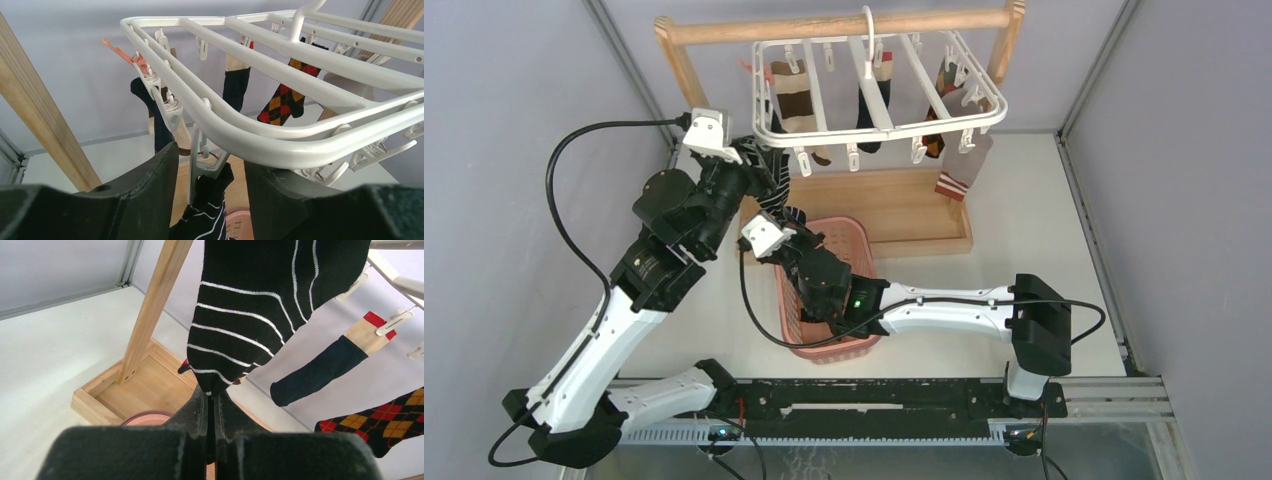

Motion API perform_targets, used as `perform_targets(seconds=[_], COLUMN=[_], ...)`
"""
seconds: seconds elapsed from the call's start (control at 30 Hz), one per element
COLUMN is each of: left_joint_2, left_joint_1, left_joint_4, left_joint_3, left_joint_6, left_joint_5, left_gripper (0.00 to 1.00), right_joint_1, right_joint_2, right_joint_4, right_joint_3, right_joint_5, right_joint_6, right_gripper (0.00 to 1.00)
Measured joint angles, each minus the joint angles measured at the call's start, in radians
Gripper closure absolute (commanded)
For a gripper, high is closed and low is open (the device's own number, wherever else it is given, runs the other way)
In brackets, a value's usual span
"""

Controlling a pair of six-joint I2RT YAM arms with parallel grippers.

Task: Remove the socks clipped to the hanger
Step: Remove the sock from the hanger.

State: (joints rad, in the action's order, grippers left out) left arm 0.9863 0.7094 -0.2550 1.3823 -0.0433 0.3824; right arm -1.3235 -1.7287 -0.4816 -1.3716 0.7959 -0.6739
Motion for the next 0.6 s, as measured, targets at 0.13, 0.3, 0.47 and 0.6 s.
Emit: perform_targets(seconds=[0.13,0.3,0.47,0.6], left_joint_2=[0.007,0.008,0.008,0.008], left_joint_1=[0.0,0.0,0.0,0.0], left_joint_4=[-0.001,-0.009,-0.017,-0.017], left_joint_3=[0.0,0.002,0.008,0.009], left_joint_6=[0.004,0.018,0.018,0.019], left_joint_5=[0.005,0.007,0.007,0.007], left_gripper=[0.66,0.74,0.74,0.74], right_joint_1=[0.0,0.001,0.001,0.001], right_joint_2=[0.001,0.006,0.016,0.033], right_joint_4=[0.002,0.005,0.007,0.007], right_joint_3=[0.003,0.016,0.037,0.074], right_joint_5=[0.002,0.004,0.008,0.01], right_joint_6=[0.002,0.01,0.024,0.045], right_gripper=[1.0,1.0,1.0,1.0])
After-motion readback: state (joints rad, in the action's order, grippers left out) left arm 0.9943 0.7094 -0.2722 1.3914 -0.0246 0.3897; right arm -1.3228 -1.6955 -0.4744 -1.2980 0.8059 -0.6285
